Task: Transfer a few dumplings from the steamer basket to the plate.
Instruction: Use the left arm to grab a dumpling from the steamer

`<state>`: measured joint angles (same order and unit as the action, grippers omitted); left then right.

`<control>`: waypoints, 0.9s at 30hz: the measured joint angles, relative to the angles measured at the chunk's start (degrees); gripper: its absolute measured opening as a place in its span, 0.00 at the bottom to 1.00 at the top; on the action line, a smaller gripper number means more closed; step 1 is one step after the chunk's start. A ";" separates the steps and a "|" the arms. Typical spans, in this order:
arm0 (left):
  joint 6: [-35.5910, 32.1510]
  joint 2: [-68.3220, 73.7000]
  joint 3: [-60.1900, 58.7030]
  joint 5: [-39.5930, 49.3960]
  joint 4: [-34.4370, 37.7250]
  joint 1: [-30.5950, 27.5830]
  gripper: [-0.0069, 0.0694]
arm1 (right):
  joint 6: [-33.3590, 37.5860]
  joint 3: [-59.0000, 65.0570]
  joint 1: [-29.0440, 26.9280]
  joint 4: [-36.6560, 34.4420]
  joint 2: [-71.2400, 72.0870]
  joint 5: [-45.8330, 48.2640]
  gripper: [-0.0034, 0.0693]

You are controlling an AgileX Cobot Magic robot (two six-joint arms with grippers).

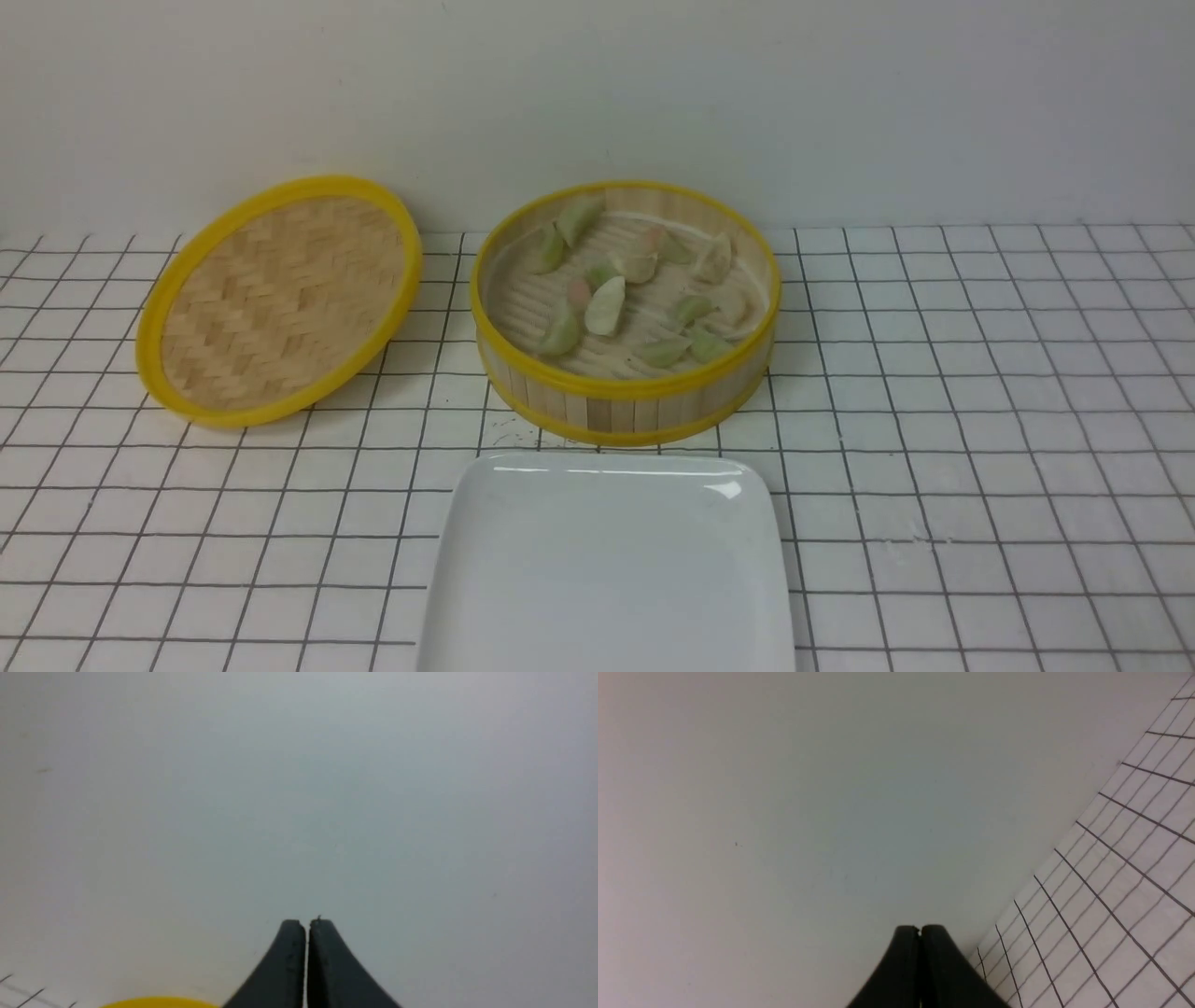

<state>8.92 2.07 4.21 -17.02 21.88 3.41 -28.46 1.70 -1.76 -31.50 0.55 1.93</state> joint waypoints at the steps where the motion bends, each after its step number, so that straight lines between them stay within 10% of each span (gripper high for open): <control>1: 0.06 0.38 0.66 0.57 0.07 0.00 0.08 | 0.00 0.00 0.00 0.00 0.00 -0.01 0.03; 11: -7.77 45.15 46.23 62.39 0.01 0.00 0.08 | 18.88 -31.66 0.00 12.00 -18.92 29.92 0.03; 19: -15.49 80.82 68.77 79.88 -1.17 2.05 0.08 | 32.05 -56.37 0.00 13.04 -48.24 63.13 0.03; 27: -13.04 105.44 95.34 87.30 -13.09 13.58 0.08 | 33.62 -63.44 0.00 13.92 -59.05 69.55 0.03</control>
<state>-4.12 107.50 99.55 70.27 8.79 16.98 5.16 -61.74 -1.76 -17.58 -58.51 71.48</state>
